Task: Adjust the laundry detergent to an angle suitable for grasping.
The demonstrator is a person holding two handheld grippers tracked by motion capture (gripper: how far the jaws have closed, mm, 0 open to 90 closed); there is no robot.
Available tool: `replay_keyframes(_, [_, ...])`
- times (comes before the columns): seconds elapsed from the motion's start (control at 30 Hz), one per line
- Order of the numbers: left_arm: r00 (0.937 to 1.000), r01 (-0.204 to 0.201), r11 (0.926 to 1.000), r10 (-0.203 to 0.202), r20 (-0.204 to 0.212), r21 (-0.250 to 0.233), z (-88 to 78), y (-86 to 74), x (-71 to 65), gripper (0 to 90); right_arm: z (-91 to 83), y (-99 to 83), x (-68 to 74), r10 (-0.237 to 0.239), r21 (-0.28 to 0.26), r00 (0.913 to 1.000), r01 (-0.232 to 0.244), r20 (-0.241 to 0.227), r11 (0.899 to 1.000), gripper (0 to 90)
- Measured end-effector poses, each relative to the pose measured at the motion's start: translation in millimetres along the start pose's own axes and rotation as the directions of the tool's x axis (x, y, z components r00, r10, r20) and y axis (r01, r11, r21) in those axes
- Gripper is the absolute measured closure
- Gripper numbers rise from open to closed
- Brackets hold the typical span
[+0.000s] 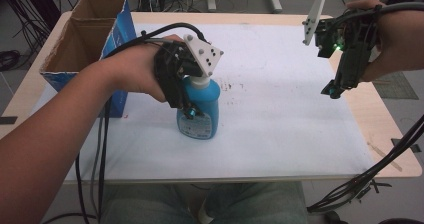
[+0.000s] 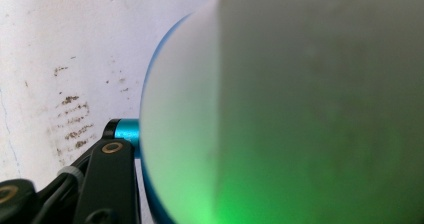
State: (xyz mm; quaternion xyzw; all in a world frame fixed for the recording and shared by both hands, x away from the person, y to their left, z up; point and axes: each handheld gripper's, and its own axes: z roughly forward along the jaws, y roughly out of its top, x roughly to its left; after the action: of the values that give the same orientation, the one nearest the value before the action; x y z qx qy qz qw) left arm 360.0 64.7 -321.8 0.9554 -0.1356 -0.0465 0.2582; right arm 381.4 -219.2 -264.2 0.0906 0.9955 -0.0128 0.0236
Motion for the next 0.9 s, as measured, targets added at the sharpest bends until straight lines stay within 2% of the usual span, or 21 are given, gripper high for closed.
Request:
replay_keyframes(0.17, [1.0000, 0.007, 0.9997, -0.007, -0.004, 0.023, 0.1, 1.4, -0.3, 42.2, -0.3, -1.9, -0.1, 0.003, -0.001, 1.0000, -0.003, 0.001, 1.000, 1.3])
replay_keyframes(0.33, [0.9995, 0.026, 0.9983, -0.025, -0.020, 0.053, -0.3, 1.5, -1.7, 33.7, 0.1, -1.9, -0.3, 0.001, -0.001, 1.0000, -0.001, 0.002, 1.000, 1.3])
replay_keyframes(0.5, [0.9995, 0.030, 0.9976, -0.030, -0.011, 0.063, -7.4, 1.5, -3.8, 29.8, 0.8, 0.1, -0.2, -0.004, -0.003, 1.0000, 0.004, 0.002, 1.000, 1.3])
replay_keyframes(0.73, [0.9995, 0.032, 0.9935, -0.032, 0.001, 0.109, -19.0, 2.3, -6.2, 25.9, 0.7, 1.1, 0.3, -0.005, -0.002, 1.0000, 0.005, 0.001, 1.000, 1.3])
replay_keyframes(0.9, [0.9983, 0.056, 0.9891, -0.057, 0.004, 0.136, -22.6, 1.3, -6.1, 22.6, 1.3, 1.8, 0.4, -0.001, 0.003, 1.0000, 0.001, -0.004, 1.000, 1.3])
